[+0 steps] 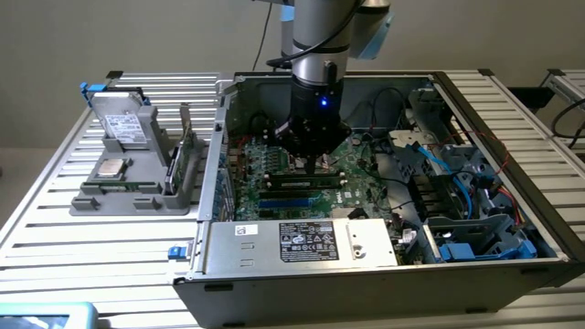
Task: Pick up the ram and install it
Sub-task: 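Press down the ram until it locks into place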
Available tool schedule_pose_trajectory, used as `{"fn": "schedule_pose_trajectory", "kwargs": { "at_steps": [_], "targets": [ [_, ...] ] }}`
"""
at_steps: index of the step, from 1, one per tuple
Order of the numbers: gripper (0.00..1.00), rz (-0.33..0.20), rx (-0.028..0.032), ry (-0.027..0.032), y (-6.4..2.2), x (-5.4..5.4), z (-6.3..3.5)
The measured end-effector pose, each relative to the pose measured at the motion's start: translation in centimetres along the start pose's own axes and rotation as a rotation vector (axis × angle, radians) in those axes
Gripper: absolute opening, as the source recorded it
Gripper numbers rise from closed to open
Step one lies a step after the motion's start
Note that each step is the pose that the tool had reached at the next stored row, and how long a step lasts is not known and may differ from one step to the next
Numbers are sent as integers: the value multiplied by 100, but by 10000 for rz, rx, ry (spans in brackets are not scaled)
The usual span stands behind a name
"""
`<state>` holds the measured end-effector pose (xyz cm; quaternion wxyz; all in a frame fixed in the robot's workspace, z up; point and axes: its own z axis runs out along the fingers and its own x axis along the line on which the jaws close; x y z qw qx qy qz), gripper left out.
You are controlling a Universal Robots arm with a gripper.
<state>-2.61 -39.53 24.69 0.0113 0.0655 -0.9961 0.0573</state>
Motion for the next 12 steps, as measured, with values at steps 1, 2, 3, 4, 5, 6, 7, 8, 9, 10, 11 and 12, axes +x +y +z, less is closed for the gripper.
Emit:
{"fn": "schedule_pose_trajectory", "kwargs": {
  "at_steps": [1,2,3,4,5,6,7,8,9,10,11,12],
  "targets": [
    [11,105,-2,6,0,0,0],
    [11,211,-3,12,0,0,-1],
    [11,324,-6,20,0,-1,-1],
    [11,441,-10,31,0,0,-1],
    [11,559,-14,44,0,-1,0],
    [11,649,-16,54,0,0,0],
    [11,674,-15,57,-1,0,0],
    [11,673,-16,57,-1,0,0],
    [11,673,-16,57,-1,0,1],
    [11,673,-17,57,0,0,1],
    [11,673,-17,57,-1,0,1],
    [11,674,-17,57,0,0,1]
  ]
}}
